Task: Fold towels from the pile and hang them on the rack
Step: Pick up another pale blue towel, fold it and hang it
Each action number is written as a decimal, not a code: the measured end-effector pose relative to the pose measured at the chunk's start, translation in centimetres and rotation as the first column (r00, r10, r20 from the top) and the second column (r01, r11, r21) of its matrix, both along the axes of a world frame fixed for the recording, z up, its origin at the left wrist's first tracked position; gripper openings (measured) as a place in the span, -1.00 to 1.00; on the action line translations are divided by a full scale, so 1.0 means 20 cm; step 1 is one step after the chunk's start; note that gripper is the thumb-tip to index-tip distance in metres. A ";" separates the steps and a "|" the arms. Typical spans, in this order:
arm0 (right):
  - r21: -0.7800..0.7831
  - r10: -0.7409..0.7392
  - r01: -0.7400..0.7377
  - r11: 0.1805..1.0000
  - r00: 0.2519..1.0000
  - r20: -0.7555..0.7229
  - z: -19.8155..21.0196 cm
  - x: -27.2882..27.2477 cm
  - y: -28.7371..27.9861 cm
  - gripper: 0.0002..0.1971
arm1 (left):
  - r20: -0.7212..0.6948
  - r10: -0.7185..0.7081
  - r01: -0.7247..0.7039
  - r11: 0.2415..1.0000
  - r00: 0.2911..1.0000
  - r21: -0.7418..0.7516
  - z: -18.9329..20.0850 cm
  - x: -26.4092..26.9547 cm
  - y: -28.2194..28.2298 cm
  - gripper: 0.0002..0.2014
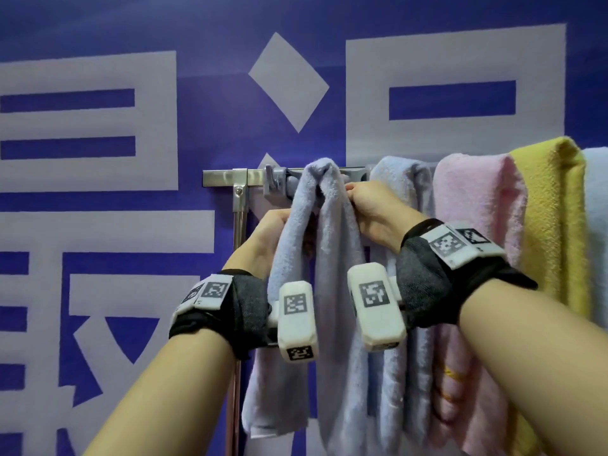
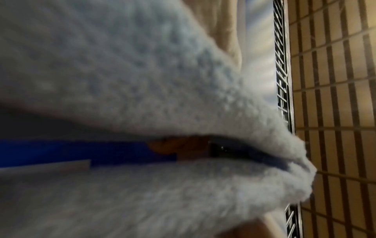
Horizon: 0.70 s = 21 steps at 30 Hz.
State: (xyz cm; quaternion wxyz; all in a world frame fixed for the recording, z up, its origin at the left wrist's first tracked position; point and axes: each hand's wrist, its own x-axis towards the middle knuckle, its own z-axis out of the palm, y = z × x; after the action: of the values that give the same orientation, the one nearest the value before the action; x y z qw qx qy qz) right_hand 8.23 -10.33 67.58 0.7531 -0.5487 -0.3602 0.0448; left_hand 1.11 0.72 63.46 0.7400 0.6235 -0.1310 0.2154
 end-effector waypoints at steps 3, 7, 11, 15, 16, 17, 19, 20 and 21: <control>-0.045 -0.030 0.030 0.999 0.999 0.012 -0.07 0.00 0.00 -0.74 | 0.012 0.005 -0.005 1.000 1.000 0.020 -0.03 0.01 -0.03 -0.62; -0.023 -0.065 0.066 0.998 0.997 0.051 -0.17 -0.01 -0.02 -0.73 | 0.075 0.028 -0.026 0.999 0.997 -0.031 -0.10 0.03 -0.07 -0.43; -0.098 -0.127 0.142 0.985 0.982 0.138 -0.31 -0.02 -0.02 -0.80 | 0.020 0.187 -0.189 0.978 0.982 0.094 -0.23 0.01 -0.06 -0.71; -0.127 -0.121 0.136 0.983 0.986 0.113 -0.44 -0.02 -0.04 -0.71 | 0.034 0.152 -0.155 0.977 0.988 0.147 -0.31 -0.02 -0.10 -0.62; -0.138 -0.117 0.131 0.982 0.987 0.107 -0.47 -0.02 -0.04 -0.69 | 0.018 0.219 -0.220 0.969 0.976 0.117 -0.33 -0.02 -0.09 -0.63; -0.150 -0.111 0.125 0.981 0.989 0.096 -0.50 -0.03 -0.05 -0.67 | -0.002 0.239 -0.237 0.967 0.971 0.096 -0.36 0.00 -0.07 -0.66; -0.161 -0.104 0.115 0.980 0.992 0.075 -0.56 -0.04 -0.07 -0.67 | -0.038 0.230 -0.226 0.970 0.972 0.093 -0.43 0.01 -0.02 -0.71; -0.159 -0.097 0.107 0.981 0.993 0.068 -0.58 -0.03 -0.08 -0.68 | -0.069 0.232 -0.225 0.970 0.970 0.094 -0.46 0.02 0.00 -0.70; -0.156 -0.079 0.088 0.984 0.995 0.060 -0.61 -0.02 -0.09 -0.70 | -0.097 0.234 -0.227 0.971 0.967 0.080 -0.49 0.02 0.01 -0.68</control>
State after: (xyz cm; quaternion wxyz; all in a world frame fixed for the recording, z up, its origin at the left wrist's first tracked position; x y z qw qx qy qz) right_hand 7.82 -12.22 55.34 0.6985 -0.6222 -0.3524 0.0269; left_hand 1.45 0.96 53.75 0.6941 0.6700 -0.0253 0.2621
